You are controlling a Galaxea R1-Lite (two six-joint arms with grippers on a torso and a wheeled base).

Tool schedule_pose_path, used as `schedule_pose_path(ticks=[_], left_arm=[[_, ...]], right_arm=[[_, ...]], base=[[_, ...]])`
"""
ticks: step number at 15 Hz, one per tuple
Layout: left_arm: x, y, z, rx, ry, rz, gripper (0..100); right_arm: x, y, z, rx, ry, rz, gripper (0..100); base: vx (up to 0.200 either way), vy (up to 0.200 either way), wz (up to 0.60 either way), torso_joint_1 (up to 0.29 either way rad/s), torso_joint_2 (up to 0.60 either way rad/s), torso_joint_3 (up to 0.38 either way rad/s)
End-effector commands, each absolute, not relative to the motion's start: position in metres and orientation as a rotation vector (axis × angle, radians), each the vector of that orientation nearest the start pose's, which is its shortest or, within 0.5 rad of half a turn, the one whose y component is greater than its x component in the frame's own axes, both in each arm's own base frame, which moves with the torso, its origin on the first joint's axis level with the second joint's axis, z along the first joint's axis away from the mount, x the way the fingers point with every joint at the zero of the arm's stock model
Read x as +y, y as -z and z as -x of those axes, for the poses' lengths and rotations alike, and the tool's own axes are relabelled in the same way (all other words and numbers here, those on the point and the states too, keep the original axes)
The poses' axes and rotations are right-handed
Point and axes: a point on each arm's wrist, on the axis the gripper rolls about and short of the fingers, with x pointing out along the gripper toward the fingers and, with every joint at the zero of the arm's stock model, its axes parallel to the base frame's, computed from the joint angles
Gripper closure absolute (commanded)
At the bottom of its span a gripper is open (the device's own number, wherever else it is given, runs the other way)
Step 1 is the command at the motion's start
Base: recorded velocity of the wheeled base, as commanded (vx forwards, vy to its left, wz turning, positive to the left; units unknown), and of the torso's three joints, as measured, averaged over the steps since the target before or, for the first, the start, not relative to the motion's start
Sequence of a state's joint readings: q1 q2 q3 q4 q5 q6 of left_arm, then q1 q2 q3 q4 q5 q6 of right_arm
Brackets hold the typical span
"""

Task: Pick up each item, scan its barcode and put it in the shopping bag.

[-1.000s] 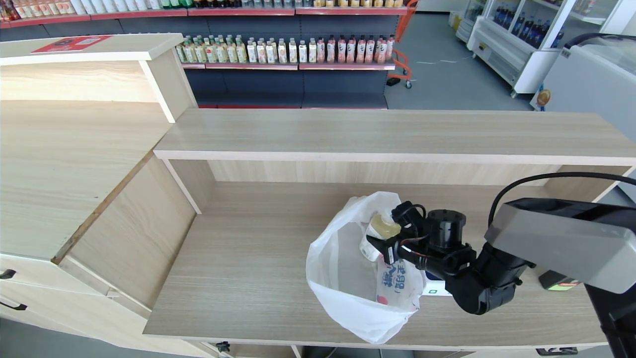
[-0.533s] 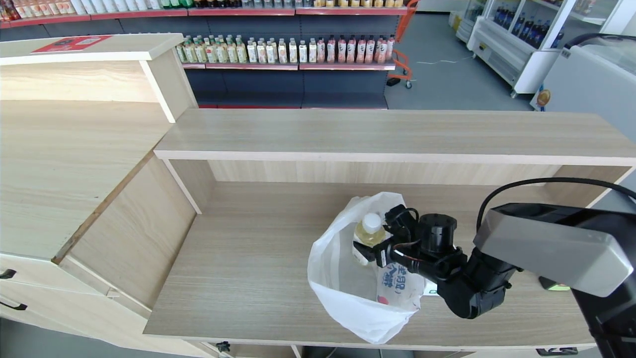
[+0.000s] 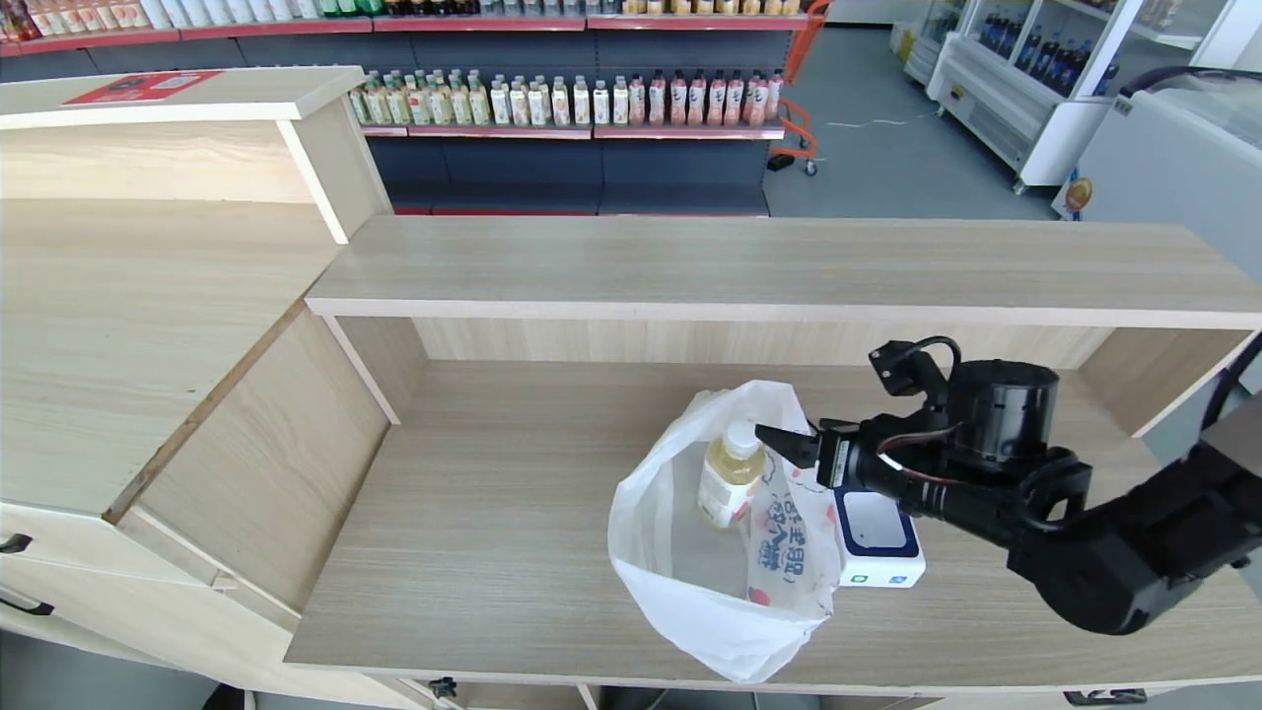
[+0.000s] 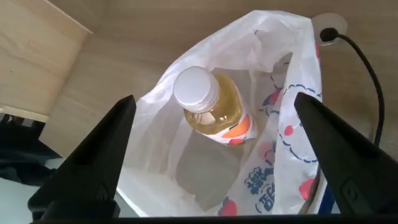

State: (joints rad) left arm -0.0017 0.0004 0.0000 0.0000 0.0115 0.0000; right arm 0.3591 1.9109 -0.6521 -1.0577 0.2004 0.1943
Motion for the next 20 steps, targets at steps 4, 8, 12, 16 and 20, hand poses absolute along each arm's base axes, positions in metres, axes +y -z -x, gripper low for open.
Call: schedule_pose_path(ticks=[4,8,12,16,20], left_arm=[[0.000,-0.075,0.023,0.000,-0.011,0.000,0],[0.000,-0.075,0.023,0.000,-0.011,0.000,0],[0.000,-0.075,0.023,0.000,-0.011,-0.003,0],[0.000,-0.075,0.023,0.000,-0.012,0.005,0],[0.000,-0.075,0.023,0.000,-0.014,0.003,0]], right_arm=[[0.015,-0.157,-0.176,0.327,-0.148,-0.206,0],[0.003,-0.144,-0.102,0.253,-0.088,-0.212,0],[0.001,-0.113,-0.018,0.149,-0.036,-0.134,0],[-0.001,-0.091,0.041,0.168,0.021,-0.115,0],[-0.002,-0.089,0.041,0.163,0.073,-0.116,0]], base=[[0.000,0.000,0.00,0.000,0.00,0.000],[0.000,0.000,0.00,0.000,0.00,0.000],[0.000,0.000,0.00,0.000,0.00,0.000],[0.000,0.000,0.00,0.000,0.00,0.000],[0.000,-0.200,0.00,0.000,0.00,0.001]])
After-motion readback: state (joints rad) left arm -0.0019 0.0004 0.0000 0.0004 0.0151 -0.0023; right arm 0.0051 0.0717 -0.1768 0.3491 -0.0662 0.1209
